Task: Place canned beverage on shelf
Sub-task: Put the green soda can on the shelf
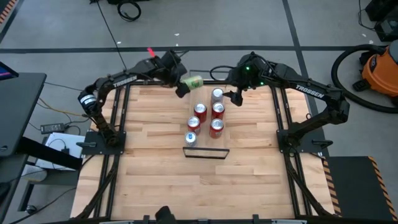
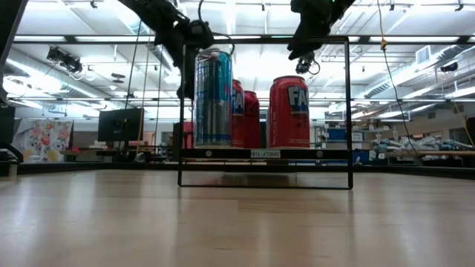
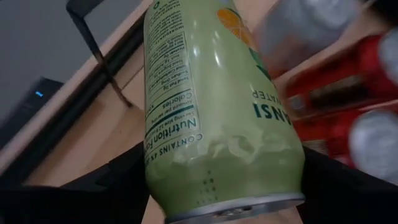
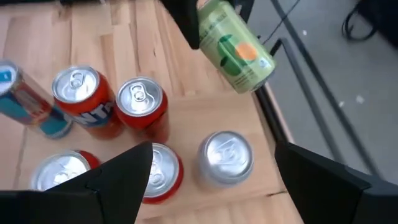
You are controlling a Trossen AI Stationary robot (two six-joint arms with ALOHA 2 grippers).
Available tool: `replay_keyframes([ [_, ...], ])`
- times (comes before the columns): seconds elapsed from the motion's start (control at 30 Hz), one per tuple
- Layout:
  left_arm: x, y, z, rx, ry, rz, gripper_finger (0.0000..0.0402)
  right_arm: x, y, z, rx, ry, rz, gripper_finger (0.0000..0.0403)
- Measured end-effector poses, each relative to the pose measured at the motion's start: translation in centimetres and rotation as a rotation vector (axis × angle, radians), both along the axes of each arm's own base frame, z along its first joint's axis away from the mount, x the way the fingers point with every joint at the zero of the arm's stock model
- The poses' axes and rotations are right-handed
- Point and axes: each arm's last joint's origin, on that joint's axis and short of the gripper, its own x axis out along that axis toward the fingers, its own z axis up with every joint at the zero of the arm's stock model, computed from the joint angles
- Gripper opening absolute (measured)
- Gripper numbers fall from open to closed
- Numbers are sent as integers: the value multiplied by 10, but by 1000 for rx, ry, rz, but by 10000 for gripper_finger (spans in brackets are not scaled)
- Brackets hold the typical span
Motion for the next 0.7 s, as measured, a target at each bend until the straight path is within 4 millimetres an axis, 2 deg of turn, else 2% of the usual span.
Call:
replay_keyframes([
  [0.23, -1, 0, 37, -204, -136, 39, 312, 12, -6, 0, -127, -25, 72, 356],
  [0.4, 1, -5, 58, -256, -171, 58, 313, 27, -13, -7, -205, -24, 113, 384],
  [0.5, 3, -8, 66, -282, -185, 81, 315, 39, -17, -12, -255, -39, 108, 397],
  [0.7, 4, -12, 68, -392, -205, 112, 317, 56, -20, -18, -373, -36, 108, 396],
])
